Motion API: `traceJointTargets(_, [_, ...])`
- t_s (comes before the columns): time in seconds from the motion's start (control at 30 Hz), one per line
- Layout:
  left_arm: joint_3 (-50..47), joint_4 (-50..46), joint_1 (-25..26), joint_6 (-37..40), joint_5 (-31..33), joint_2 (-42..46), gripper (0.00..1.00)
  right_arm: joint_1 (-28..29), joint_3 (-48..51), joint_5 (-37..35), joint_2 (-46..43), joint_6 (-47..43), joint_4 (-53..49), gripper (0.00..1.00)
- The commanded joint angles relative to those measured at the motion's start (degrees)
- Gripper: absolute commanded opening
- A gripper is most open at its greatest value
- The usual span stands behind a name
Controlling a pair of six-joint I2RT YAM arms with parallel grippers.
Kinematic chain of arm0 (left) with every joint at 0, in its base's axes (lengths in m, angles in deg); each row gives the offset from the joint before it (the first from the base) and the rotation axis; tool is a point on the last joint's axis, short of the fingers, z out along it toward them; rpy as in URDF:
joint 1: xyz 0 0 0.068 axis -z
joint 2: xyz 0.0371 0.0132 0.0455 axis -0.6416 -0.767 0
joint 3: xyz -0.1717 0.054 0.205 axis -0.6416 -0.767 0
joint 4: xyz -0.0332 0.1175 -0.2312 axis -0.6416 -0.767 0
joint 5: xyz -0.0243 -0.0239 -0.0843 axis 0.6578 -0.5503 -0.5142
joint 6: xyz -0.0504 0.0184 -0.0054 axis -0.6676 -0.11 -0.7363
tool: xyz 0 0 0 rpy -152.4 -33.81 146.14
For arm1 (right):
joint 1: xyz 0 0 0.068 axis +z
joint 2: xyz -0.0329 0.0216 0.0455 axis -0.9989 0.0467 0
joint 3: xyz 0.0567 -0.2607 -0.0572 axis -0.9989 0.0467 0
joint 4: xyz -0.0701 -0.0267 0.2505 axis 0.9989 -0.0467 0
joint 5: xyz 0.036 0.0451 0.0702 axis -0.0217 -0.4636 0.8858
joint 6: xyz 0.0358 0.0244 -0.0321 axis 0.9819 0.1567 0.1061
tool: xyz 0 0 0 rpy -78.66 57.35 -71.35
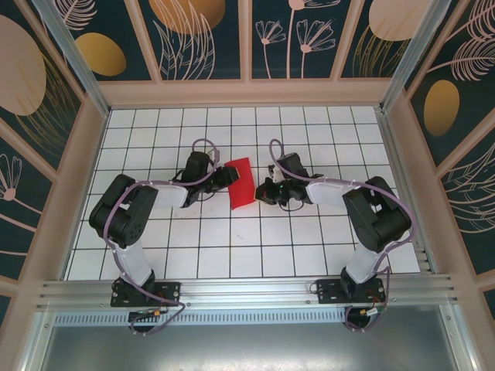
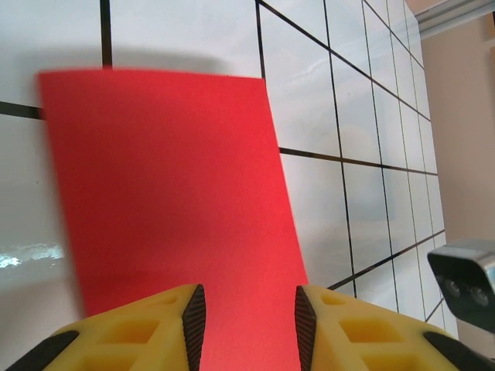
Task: Fold a paper plane with a square sheet of paper (pick it up from the middle)
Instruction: Third fold the triangle at the center of the table.
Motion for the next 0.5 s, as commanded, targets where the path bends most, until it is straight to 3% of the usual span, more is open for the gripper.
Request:
traceJointTargets(0.0, [-0.11, -0.37, 0.31, 1.62, -0.52, 1.26, 0.38, -0.27, -1.47, 4.24, -1.16, -6.53, -7.26, 0.0])
traceJointTargets(0.13, [-0.88, -1.4, 0.36, 1.7, 0.08, 0.9, 0.37, -1.95, -1.12, 3.0, -1.39, -5.83, -7.17, 0.03])
traceJointTargets(0.27, [-2.12, -2.54, 0.38, 1.7, 1.99, 1.43, 0.36, -1.87, -1.06, 1.32, -1.21, -2.65, -4.53, 0.15])
traceJointTargets(0.47, [-2.67, -3.56, 0.39, 2.11, 3.21, 1.6, 0.36, -1.69, 0.14, 0.78, -2.21, 1.17, -1.79, 0.15])
